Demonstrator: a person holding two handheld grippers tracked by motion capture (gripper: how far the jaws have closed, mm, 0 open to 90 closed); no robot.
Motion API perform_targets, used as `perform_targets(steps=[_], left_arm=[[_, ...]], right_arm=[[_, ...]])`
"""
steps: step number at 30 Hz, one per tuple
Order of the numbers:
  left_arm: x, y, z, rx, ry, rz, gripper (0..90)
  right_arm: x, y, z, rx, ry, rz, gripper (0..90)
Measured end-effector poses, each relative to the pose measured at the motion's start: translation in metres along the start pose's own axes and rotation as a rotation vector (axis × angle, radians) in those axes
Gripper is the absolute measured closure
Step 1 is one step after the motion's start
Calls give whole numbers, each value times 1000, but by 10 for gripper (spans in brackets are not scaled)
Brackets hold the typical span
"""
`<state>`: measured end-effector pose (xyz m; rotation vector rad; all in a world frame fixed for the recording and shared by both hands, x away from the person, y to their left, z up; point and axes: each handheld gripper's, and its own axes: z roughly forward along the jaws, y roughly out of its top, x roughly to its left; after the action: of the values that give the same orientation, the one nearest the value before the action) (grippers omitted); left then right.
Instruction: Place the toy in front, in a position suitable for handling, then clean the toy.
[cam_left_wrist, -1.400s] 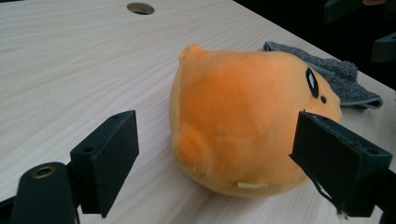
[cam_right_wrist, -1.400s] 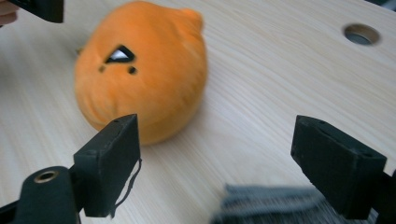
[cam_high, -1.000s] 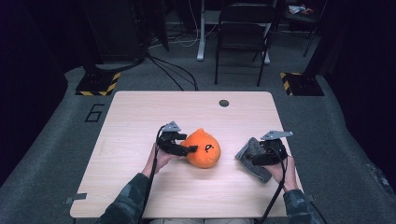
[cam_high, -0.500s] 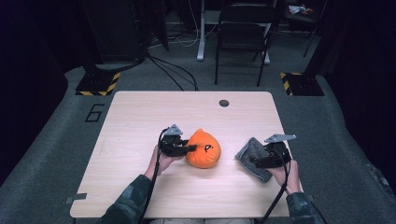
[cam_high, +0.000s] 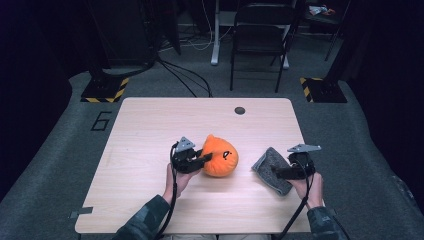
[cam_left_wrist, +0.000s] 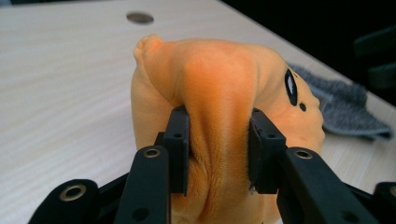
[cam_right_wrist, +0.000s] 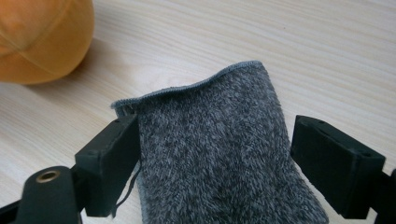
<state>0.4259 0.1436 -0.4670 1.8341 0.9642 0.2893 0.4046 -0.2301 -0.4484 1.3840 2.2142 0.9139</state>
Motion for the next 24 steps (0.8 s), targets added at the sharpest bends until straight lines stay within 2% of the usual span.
perform_targets(steps=[1,2,4,7,10,12,13,15,16,18,19,22,23,24], left_arm=[[0,-8,7,35,14,11,645],[0,-9,8,30,25,7,642],[2,-7,6,45,22,23,634],[2,-8,6,48,22,24,627],[4,-9,6,51,23,23,612],[4,-9,6,55,26,29,593],[4,-9,6,56,24,31,592],[4,-9,5,57,23,28,592],[5,-9,5,58,23,30,592],[5,-10,5,60,21,30,592],[5,-11,5,59,21,23,592],[5,-11,4,59,23,33,592],[6,-12,4,60,18,38,592],[6,-12,4,60,18,38,591]], right_arm=[[1,0,2,4,2,-2,154],[1,0,3,13,-3,-8,154],[2,-1,7,28,-10,-15,153],[3,-4,15,52,-28,-36,152],[3,-4,20,64,-36,-28,149],[2,-3,28,83,-41,-18,145],[1,-3,37,117,-59,-10,145],[0,-3,41,121,-62,-9,145],[-3,-3,50,152,-75,3,149],[-4,-4,54,158,-76,5,151],[-6,-6,62,190,-66,19,178],[-6,-7,67,202,-63,18,205],[-5,-7,67,199,-54,22,305],[-5,-7,67,199,-54,22,305]])
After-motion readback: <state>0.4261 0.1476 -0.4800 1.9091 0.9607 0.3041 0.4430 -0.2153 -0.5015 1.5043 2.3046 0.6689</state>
